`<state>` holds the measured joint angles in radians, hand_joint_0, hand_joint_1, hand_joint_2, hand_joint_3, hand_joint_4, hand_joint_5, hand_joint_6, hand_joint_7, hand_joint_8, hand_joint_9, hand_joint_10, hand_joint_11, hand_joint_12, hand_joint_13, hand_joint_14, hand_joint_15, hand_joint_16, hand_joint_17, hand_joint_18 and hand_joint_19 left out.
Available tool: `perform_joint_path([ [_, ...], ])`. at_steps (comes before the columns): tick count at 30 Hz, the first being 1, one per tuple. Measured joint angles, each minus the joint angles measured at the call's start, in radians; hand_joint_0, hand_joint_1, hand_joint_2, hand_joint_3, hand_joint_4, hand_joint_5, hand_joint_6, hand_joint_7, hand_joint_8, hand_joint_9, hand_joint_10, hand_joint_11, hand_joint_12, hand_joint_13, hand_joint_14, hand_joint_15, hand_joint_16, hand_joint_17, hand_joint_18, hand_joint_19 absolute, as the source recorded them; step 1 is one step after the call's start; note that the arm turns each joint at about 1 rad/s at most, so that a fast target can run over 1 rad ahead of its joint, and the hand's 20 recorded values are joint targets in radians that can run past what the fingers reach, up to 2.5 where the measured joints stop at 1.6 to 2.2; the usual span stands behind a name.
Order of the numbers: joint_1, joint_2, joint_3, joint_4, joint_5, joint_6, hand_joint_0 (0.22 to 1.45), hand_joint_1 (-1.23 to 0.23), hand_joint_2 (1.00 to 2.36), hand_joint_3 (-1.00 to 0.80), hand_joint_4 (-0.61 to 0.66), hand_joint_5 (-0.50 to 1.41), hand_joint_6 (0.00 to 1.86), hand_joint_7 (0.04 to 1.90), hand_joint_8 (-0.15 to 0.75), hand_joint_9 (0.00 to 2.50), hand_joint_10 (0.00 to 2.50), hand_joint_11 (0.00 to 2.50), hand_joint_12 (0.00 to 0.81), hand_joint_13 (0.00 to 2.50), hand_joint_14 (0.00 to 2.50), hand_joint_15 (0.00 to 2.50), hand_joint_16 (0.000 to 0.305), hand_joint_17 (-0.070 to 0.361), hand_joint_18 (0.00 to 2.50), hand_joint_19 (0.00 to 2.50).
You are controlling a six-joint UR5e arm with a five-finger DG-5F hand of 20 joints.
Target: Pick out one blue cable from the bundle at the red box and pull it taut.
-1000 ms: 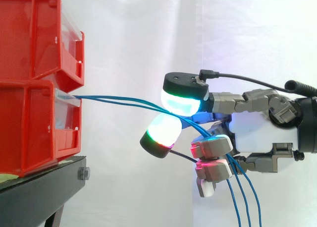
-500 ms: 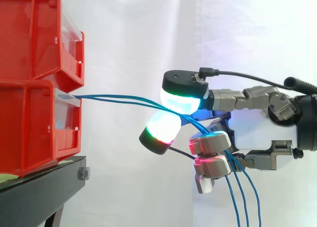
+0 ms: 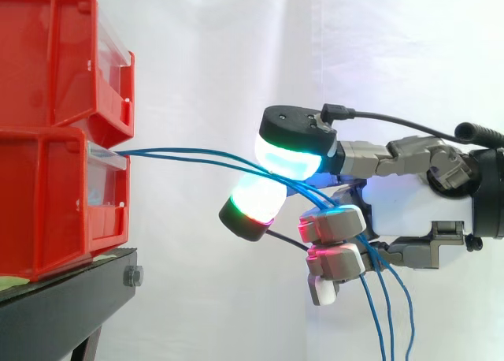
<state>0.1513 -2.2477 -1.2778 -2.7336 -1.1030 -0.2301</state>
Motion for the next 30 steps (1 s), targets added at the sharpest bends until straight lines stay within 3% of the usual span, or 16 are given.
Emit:
perform_joint_path([
  [15,0.000,-0.001,0.000,0.000,-0.002,0.000,0.71,-0.91,1.00,-0.50,-0.04,-0.17,0.93,0.95,0.224,1.37,0.03,1.53,0.282,1.29,0.03,1.23,0.046,0.103,0.82,0.88],
  [21,0.001,-0.001,0.000,0.001,0.000,0.000,0.53,-0.71,1.00,-0.50,0.02,-0.16,0.91,0.92,0.249,1.43,0.03,1.51,0.302,1.33,0.03,1.24,0.049,0.111,0.84,0.92],
  [30,0.003,-0.001,0.000,0.005,0.003,0.000,0.44,-0.65,1.00,-0.50,0.08,-0.15,0.88,0.86,0.289,1.46,0.02,1.47,0.349,1.37,0.03,1.20,0.059,0.132,0.90,0.89],
])
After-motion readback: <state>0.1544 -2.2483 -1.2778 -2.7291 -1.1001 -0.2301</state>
